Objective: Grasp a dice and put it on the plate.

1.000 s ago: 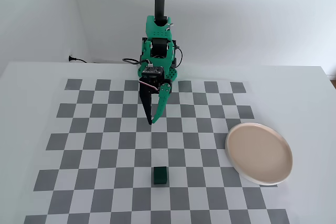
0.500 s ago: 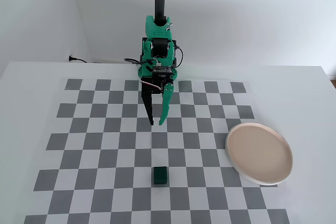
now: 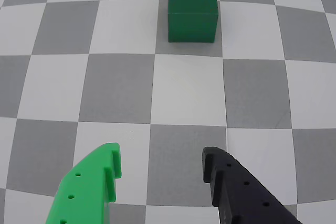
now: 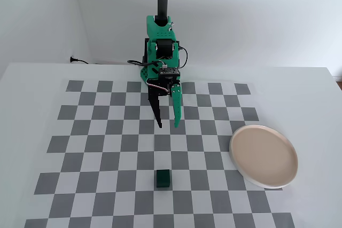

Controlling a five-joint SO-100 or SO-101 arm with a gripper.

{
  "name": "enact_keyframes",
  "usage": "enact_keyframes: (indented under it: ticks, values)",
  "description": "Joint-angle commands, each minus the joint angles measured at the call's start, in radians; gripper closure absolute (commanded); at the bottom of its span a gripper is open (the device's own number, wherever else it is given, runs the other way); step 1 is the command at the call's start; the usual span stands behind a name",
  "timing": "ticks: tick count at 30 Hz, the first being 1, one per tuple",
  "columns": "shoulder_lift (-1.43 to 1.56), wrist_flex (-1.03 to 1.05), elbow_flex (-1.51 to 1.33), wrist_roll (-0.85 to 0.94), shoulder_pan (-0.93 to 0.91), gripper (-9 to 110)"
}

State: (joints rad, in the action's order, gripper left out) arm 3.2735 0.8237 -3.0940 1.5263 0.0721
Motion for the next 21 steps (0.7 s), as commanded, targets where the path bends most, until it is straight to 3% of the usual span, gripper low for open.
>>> enact_keyframes:
  ticks: [1,21]
  values:
    - [-0.169,-0.077,0.149,-0.02,0.005,89]
    - [-0.908,-0.213,0.664,-0.074,-0.087,87]
